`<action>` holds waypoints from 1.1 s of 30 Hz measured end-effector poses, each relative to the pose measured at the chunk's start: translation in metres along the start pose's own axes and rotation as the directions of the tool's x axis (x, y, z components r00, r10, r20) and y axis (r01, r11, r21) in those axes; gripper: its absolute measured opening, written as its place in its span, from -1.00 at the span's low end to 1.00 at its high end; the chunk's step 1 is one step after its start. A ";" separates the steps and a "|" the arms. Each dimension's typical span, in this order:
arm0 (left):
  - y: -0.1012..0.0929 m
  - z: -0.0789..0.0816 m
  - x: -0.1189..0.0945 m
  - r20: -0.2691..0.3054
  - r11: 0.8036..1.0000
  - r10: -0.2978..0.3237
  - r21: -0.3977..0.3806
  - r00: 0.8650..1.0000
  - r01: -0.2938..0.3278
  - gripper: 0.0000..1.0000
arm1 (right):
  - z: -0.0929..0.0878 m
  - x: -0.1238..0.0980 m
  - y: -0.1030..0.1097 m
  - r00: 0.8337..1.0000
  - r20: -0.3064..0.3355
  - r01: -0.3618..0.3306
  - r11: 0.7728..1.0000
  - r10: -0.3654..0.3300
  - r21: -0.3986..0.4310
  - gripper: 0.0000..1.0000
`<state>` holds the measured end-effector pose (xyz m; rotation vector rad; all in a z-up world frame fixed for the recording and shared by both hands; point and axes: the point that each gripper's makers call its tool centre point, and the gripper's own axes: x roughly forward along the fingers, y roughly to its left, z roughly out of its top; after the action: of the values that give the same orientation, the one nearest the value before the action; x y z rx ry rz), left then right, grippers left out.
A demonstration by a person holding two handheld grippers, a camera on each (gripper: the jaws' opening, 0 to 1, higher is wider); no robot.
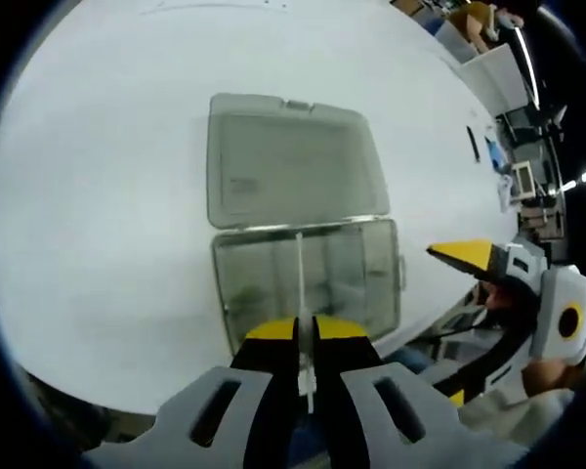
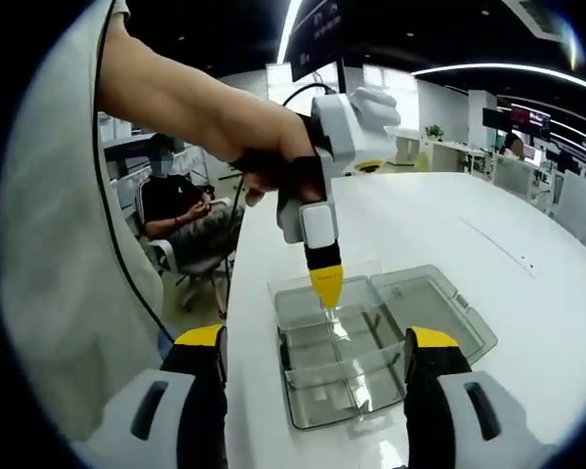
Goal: Insert the divider into the dual guide fixture by aligning both edges with the guide slots and pushing it downward to the bottom, including one-sided entry, uneven engagement, binding, and posture correction.
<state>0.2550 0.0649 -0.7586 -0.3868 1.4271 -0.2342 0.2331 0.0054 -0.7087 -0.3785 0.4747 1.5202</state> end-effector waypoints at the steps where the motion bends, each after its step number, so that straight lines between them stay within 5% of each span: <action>1: 0.000 0.000 0.000 -0.001 1.000 0.003 0.001 1.000 -0.003 -0.99 | 0.000 0.000 0.000 1.000 0.000 0.000 1.000 0.000 0.000 0.44; 33: 0.010 -0.001 0.013 -0.032 0.999 0.038 -0.007 0.999 -0.038 -0.99 | -0.003 -0.006 -0.001 1.000 -0.001 0.007 1.000 -0.007 0.014 0.44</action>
<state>0.2547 0.0689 -0.7742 -0.3631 1.4659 -0.2050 0.2341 -0.0011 -0.7089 -0.3702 0.4838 1.5092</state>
